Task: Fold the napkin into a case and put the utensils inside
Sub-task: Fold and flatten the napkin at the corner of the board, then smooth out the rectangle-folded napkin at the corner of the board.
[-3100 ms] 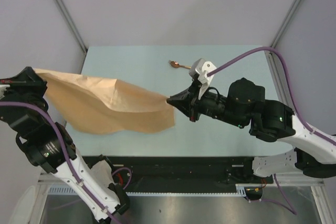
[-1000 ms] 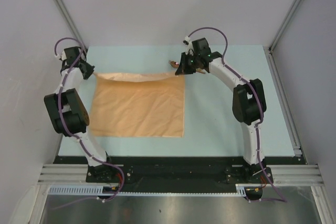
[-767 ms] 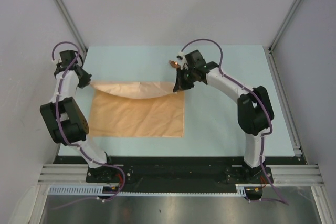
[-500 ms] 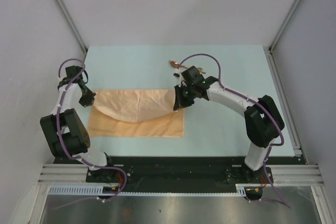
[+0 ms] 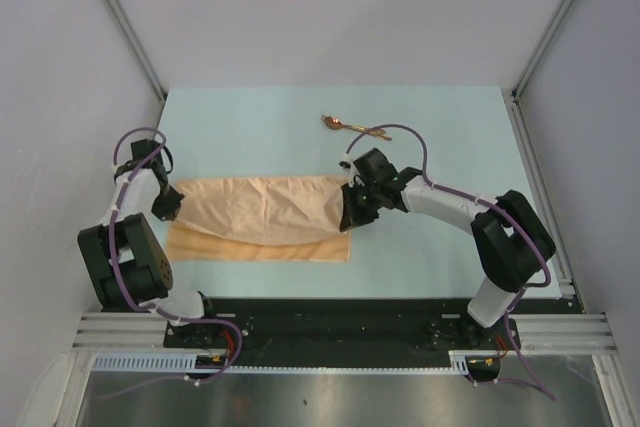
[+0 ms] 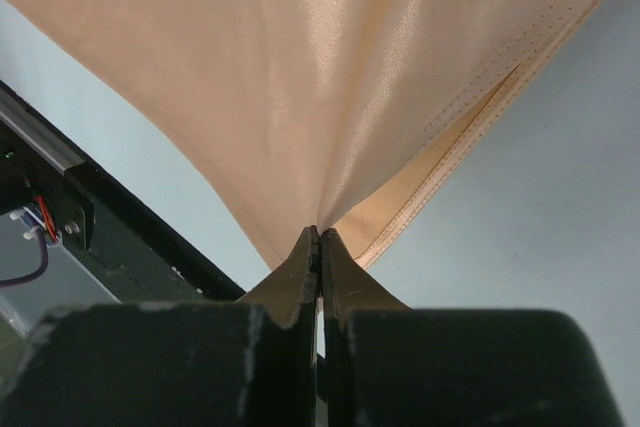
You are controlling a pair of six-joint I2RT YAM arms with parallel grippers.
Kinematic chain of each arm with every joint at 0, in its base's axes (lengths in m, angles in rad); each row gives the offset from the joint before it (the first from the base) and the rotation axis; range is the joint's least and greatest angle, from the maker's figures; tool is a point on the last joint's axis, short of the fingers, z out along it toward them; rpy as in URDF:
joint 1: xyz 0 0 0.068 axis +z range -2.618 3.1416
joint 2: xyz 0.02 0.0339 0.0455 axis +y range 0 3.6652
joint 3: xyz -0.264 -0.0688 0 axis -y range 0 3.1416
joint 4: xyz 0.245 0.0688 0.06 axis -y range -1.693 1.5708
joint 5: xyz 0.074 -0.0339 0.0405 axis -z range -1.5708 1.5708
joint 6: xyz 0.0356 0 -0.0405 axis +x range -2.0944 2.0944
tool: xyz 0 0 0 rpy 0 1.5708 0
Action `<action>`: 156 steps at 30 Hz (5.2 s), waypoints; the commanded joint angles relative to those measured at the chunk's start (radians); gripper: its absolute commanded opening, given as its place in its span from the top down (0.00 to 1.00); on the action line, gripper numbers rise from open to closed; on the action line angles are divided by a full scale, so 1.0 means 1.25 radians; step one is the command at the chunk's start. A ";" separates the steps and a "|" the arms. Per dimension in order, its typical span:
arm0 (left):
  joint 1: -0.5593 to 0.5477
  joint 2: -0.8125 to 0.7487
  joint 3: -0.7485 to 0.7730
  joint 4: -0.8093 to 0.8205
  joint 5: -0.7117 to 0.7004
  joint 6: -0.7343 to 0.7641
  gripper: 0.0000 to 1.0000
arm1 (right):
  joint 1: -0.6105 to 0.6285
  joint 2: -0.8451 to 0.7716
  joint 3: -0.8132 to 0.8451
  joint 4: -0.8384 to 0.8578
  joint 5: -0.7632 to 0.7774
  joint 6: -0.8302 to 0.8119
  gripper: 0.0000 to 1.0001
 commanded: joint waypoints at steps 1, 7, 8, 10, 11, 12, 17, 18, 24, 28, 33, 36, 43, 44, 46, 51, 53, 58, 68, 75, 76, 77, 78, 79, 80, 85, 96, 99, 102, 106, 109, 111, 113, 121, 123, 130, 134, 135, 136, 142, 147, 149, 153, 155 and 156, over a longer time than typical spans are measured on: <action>0.005 0.025 -0.003 0.000 -0.047 -0.014 1.00 | 0.009 -0.029 -0.019 0.048 -0.019 0.008 1.00; 0.003 0.067 -0.010 0.028 -0.058 -0.001 1.00 | 0.020 -0.003 -0.036 0.074 -0.028 0.029 1.00; 0.003 0.072 -0.013 0.031 -0.066 -0.002 1.00 | 0.022 -0.001 -0.040 0.080 -0.027 0.030 1.00; 0.003 0.083 -0.016 0.032 -0.073 -0.002 1.00 | 0.028 0.004 -0.047 0.084 -0.024 0.035 1.00; 0.003 0.083 -0.019 0.036 -0.075 0.002 1.00 | 0.031 0.007 -0.052 0.086 -0.022 0.033 1.00; 0.003 0.082 -0.022 0.045 -0.079 0.002 1.00 | 0.031 0.009 -0.056 0.089 -0.022 0.036 1.00; 0.003 0.088 -0.026 0.053 -0.080 0.002 1.00 | 0.033 0.024 -0.067 0.106 -0.032 0.046 1.00; 0.005 0.089 -0.027 0.050 -0.079 0.002 1.00 | 0.033 0.025 -0.069 0.105 -0.031 0.045 1.00; 0.005 0.095 -0.041 0.058 -0.084 0.004 1.00 | 0.033 0.025 -0.079 0.097 -0.024 0.044 1.00; 0.006 0.096 -0.047 0.048 -0.092 -0.001 1.00 | 0.037 0.009 -0.094 0.096 -0.023 0.050 1.00; 0.008 0.067 -0.054 0.038 -0.103 -0.014 1.00 | 0.054 -0.001 -0.099 0.104 -0.023 0.062 1.00; 0.017 0.067 -0.059 0.033 -0.117 -0.010 1.00 | 0.060 0.008 -0.106 0.109 -0.024 0.066 1.00; 0.019 0.089 -0.070 0.049 -0.081 -0.017 1.00 | 0.059 0.030 -0.106 0.116 -0.013 0.059 1.00; 0.019 0.092 -0.068 0.049 -0.076 -0.017 1.00 | 0.058 0.034 -0.105 0.116 -0.012 0.059 1.00; 0.019 0.096 -0.069 0.050 -0.074 -0.015 1.00 | 0.055 0.035 -0.103 0.117 -0.006 0.059 1.00; 0.019 0.099 -0.076 0.058 -0.079 -0.014 1.00 | 0.040 0.040 -0.099 0.115 -0.005 0.053 1.00; 0.019 0.099 -0.078 0.058 -0.080 -0.017 1.00 | 0.043 0.040 -0.095 0.109 -0.005 0.051 1.00; 0.022 0.081 -0.088 0.049 -0.095 -0.040 0.98 | 0.043 0.034 -0.094 0.105 -0.008 0.051 0.98; 0.036 0.009 -0.074 0.032 -0.092 -0.041 0.61 | 0.052 0.044 -0.069 0.100 -0.017 0.050 0.76; 0.034 -0.154 -0.083 -0.026 -0.068 -0.053 0.33 | 0.036 0.021 -0.004 0.026 0.015 0.008 0.54; 0.033 -0.194 -0.090 -0.027 -0.058 -0.049 0.32 | 0.033 0.018 0.014 0.001 0.015 -0.007 0.48; 0.030 -0.217 -0.096 -0.023 -0.031 -0.044 0.32 | 0.027 0.012 0.019 -0.013 0.025 -0.013 0.46; 0.027 -0.235 -0.105 -0.015 -0.010 -0.035 0.32 | 0.028 -0.005 0.021 -0.025 0.038 -0.020 0.41; 0.023 -0.265 -0.129 0.006 0.029 -0.006 0.33 | 0.031 -0.014 0.024 -0.051 0.052 -0.035 0.33; 0.023 -0.274 -0.145 0.027 0.101 0.003 0.35 | 0.037 -0.024 0.025 -0.061 0.081 -0.042 0.31; 0.023 -0.222 -0.191 0.120 0.303 0.039 0.62 | 0.060 -0.045 0.012 -0.067 0.082 -0.038 0.25; 0.096 -0.129 -0.223 0.146 0.284 0.079 0.87 | 0.058 -0.007 -0.048 0.067 -0.066 0.018 0.55; 0.111 -0.115 -0.214 0.126 0.264 0.078 0.88 | 0.048 0.003 -0.090 0.102 -0.093 0.020 0.60; 0.127 -0.087 -0.196 0.093 0.213 0.075 0.88 | 0.043 0.043 -0.122 0.123 -0.127 0.017 0.66; 0.138 -0.064 -0.178 0.063 0.207 0.068 0.89 | 0.036 0.041 -0.134 0.115 -0.137 0.002 0.72; 0.142 -0.092 -0.164 0.041 0.207 0.060 0.85 | 0.023 0.020 -0.110 0.095 -0.129 -0.007 0.71; 0.142 -0.140 -0.164 0.031 0.178 0.042 0.79 | 0.021 0.012 -0.094 0.090 -0.135 -0.006 0.70; 0.144 -0.175 -0.171 0.020 0.145 0.031 0.66 | 0.026 -0.007 -0.096 0.099 -0.143 -0.006 0.66; 0.216 -0.171 -0.170 -0.009 0.121 0.030 0.50 | 0.007 -0.031 -0.145 0.183 -0.174 -0.009 0.55; 0.219 -0.163 -0.171 -0.004 0.133 0.037 0.50 | -0.033 -0.039 -0.153 0.197 -0.192 -0.003 0.55; 0.227 -0.090 -0.175 0.023 0.135 0.056 0.50 | -0.079 -0.051 -0.161 0.212 -0.238 0.015 0.54; 0.225 -0.058 -0.181 0.042 0.152 0.059 0.56 | -0.077 -0.058 -0.164 0.210 -0.239 0.012 0.54; 0.227 -0.056 -0.182 0.047 0.151 0.061 0.57 | -0.076 -0.058 -0.169 0.214 -0.242 0.013 0.54; 0.227 -0.053 -0.184 0.052 0.147 0.062 0.58 | -0.074 -0.061 -0.168 0.215 -0.242 0.014 0.54; 0.227 -0.057 -0.182 0.059 0.141 0.064 0.72 | -0.066 -0.069 -0.168 0.210 -0.237 0.008 0.54; 0.227 -0.051 -0.186 0.068 0.143 0.068 0.90 | -0.061 -0.074 -0.166 0.210 -0.234 0.005 0.54; 0.227 -0.052 -0.181 0.064 0.137 0.069 1.00 | -0.061 -0.077 -0.170 0.212 -0.232 0.005 0.54; 0.227 -0.081 -0.170 0.039 0.127 0.051 1.00 | -0.063 -0.077 -0.169 0.217 -0.233 0.005 0.54; 0.227 -0.096 -0.167 0.031 0.122 0.035 1.00 | -0.061 -0.077 -0.169 0.220 -0.235 0.009 0.55; 0.227 -0.100 -0.171 0.029 0.124 0.031 1.00 | -0.060 -0.076 -0.169 0.219 -0.238 0.009 0.55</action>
